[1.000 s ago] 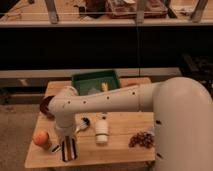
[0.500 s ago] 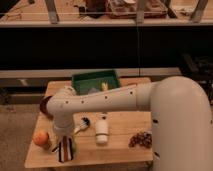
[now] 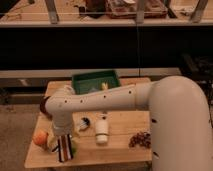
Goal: Place eraser in plastic cup
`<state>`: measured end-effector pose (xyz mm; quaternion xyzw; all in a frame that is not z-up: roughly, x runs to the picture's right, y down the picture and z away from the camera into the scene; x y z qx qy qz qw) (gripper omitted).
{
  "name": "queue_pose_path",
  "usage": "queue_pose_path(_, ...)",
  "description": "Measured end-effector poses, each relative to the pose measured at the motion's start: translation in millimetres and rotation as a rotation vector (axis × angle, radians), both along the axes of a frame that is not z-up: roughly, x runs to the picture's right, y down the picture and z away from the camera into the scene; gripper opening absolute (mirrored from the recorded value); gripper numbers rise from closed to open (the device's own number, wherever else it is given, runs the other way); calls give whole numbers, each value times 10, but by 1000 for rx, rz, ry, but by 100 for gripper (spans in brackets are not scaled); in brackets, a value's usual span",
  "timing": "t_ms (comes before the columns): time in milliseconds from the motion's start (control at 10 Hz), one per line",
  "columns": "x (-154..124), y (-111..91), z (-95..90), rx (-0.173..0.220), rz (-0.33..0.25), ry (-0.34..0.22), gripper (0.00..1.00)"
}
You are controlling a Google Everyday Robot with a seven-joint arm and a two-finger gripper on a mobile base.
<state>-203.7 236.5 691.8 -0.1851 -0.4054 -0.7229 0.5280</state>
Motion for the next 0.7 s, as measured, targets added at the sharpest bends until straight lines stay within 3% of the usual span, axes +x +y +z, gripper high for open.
queue_pose_path(200, 16, -35, -12, 9, 12, 8, 80)
queue_pose_path(700, -27, -289, 58, 103, 100, 50, 80)
